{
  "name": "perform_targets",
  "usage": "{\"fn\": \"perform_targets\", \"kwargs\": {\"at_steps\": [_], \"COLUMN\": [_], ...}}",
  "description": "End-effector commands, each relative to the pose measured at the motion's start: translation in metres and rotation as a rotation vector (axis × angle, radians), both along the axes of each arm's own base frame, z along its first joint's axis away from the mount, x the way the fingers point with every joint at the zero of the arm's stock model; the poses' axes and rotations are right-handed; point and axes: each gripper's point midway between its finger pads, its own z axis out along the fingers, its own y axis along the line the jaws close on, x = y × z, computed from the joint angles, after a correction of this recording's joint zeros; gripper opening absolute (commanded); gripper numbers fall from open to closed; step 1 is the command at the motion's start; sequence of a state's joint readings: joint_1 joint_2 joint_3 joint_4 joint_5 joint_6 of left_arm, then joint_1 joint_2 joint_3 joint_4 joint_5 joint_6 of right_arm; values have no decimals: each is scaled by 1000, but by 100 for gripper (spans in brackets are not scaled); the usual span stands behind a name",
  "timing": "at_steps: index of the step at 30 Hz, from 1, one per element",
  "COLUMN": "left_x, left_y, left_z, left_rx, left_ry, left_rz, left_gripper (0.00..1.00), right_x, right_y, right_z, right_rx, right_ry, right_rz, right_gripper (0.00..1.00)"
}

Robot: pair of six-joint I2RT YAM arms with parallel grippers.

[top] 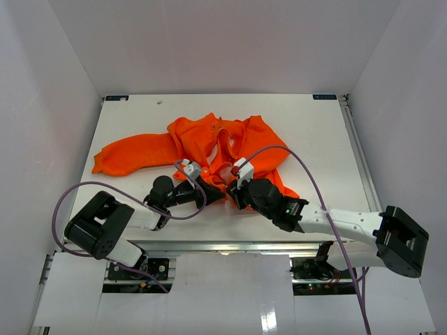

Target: Zip up the jacket

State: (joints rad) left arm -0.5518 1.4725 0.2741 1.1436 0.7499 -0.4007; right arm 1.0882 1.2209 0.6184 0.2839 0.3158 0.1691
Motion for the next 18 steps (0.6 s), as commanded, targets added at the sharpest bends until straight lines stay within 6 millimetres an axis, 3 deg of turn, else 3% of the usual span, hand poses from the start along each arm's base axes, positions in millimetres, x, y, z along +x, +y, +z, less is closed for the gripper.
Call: {"fn": "perform_targets", "kwargs": {"at_steps": [1, 13, 18], "left_x": [-15, -17, -22], "left_y": [-2, 1, 1], "left_z": [-15, -23, -16], "left_rx": [41, 58, 35], "left_ry": [53, 81, 82], "left_rz": [-73, -61, -76], "left_gripper": [0, 0, 0], "right_x": [28, 38, 29], "right_y": [10, 23, 25], "right_z": [76, 105, 97], "right_rx": [170, 182, 91], "right_ry": [-146, -197, -166], "right_rz": [-87, -83, -11], "right_gripper": [8, 8, 8]}}
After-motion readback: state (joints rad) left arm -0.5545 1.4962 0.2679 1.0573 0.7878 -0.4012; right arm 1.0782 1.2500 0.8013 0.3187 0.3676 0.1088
